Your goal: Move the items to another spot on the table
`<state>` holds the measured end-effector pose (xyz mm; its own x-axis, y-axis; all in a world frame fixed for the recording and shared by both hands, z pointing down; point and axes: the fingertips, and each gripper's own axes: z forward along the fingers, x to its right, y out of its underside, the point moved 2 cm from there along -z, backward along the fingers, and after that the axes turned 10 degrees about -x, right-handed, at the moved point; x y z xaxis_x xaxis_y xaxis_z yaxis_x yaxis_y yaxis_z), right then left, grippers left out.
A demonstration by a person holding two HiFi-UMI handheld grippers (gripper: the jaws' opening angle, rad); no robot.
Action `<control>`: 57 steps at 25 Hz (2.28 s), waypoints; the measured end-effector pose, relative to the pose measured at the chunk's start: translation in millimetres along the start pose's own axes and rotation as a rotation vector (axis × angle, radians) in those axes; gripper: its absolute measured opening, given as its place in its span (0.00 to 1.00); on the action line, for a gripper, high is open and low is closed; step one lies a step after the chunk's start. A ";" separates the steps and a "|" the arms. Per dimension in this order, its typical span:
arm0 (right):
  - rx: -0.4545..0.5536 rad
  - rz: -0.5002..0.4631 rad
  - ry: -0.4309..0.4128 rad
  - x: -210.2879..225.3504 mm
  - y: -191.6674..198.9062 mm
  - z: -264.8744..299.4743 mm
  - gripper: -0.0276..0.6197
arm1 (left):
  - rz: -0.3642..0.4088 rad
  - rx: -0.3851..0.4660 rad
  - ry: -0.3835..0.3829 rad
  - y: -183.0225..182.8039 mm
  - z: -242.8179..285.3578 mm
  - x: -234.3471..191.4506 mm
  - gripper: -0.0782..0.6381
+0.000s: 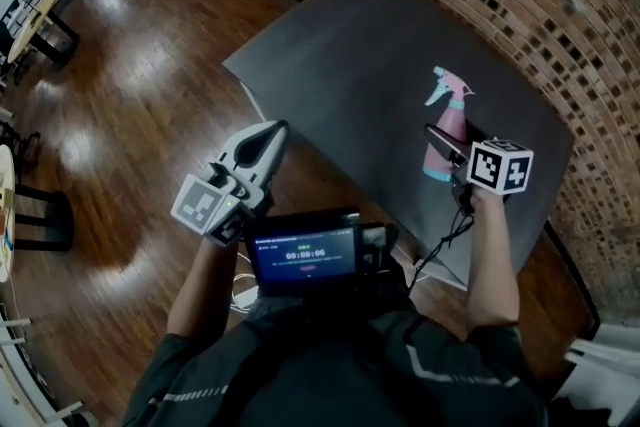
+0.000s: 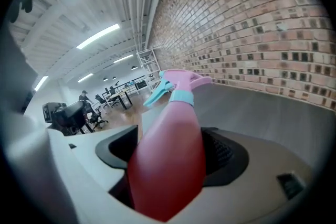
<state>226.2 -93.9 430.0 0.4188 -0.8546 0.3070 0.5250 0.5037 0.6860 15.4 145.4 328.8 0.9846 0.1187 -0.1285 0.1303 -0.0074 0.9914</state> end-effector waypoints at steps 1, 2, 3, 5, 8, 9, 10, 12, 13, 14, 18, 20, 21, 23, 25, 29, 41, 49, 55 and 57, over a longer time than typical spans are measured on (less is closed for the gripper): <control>0.003 -0.023 -0.006 -19.4 -0.1 10.0 0.64 | 0.002 0.014 -0.015 1.9 -19.2 -9.5 0.10; 0.002 -0.039 -0.012 -34.0 -1.2 18.0 0.64 | 0.003 0.024 -0.029 1.1 -35.0 -16.6 0.10; -0.002 -0.051 -0.020 -43.8 -5.2 22.6 0.64 | 0.004 0.027 -0.045 -3.2 -45.8 -21.0 0.10; -0.008 -0.076 -0.051 -56.0 -20.4 26.2 0.64 | 0.009 0.020 -0.084 -14.2 -55.9 -24.7 0.10; -0.011 -0.119 -0.098 -67.0 -37.1 36.1 0.64 | 0.016 0.021 -0.142 -16.2 -65.5 -29.2 0.10; -0.013 -0.132 -0.110 -69.5 -40.7 40.7 0.64 | 0.017 0.025 -0.161 -15.1 -68.8 -30.8 0.10; -0.015 -0.145 -0.123 -72.9 -44.4 45.1 0.64 | 0.020 0.029 -0.178 -14.8 -72.3 -32.0 0.10; -0.020 -0.171 -0.148 -86.3 -51.0 52.6 0.64 | 0.027 0.037 -0.207 -17.1 -83.5 -34.8 0.10; -0.023 -0.186 -0.158 -98.0 -53.1 56.2 0.64 | 0.029 0.040 -0.219 -18.7 -93.7 -37.3 0.10; -0.026 -0.200 -0.167 -112.4 -54.3 60.2 0.64 | 0.030 0.044 -0.231 -19.8 -107.0 -41.2 0.10; -0.033 -0.244 -0.198 -158.8 -61.1 77.9 0.64 | 0.035 0.063 -0.266 -22.4 -147.5 -56.9 0.10; -0.036 -0.267 -0.211 -182.6 -62.4 84.8 0.64 | 0.047 0.084 -0.279 -29.3 -166.4 -63.4 0.10; -0.032 -0.280 -0.218 -196.0 -64.8 87.2 0.64 | 0.056 0.097 -0.281 -34.6 -176.6 -66.5 0.10; -0.016 -0.309 -0.241 -219.3 -75.3 90.5 0.64 | 0.089 0.130 -0.278 -50.1 -191.4 -70.7 0.10; -0.004 -0.341 -0.270 -238.2 -86.4 94.1 0.64 | 0.141 0.155 -0.264 -65.6 -197.9 -72.1 0.10; 0.008 -0.400 -0.290 -254.6 -102.3 109.1 0.64 | 0.214 0.160 -0.179 -81.4 -196.4 -74.7 0.10; 0.028 -0.377 -0.322 -251.9 -174.4 187.4 0.64 | 0.276 0.091 0.023 -126.2 -135.9 -138.4 0.10; 0.027 -0.331 -0.296 -225.1 -231.4 240.4 0.64 | 0.299 0.103 0.125 -153.3 -61.1 -218.6 0.10; 0.009 -0.308 -0.278 -216.1 -255.9 276.2 0.64 | 0.260 0.112 0.168 -158.4 -29.5 -271.7 0.10; 0.006 -0.293 -0.269 -215.3 -261.4 287.7 0.64 | 0.283 0.127 0.177 -164.5 -18.2 -283.9 0.10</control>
<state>-214.4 -77.9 374.4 0.0430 -0.9649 0.2591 0.5891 0.2339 0.7734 -287.6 131.0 202.6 0.9498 0.2643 0.1673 -0.1198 -0.1869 0.9750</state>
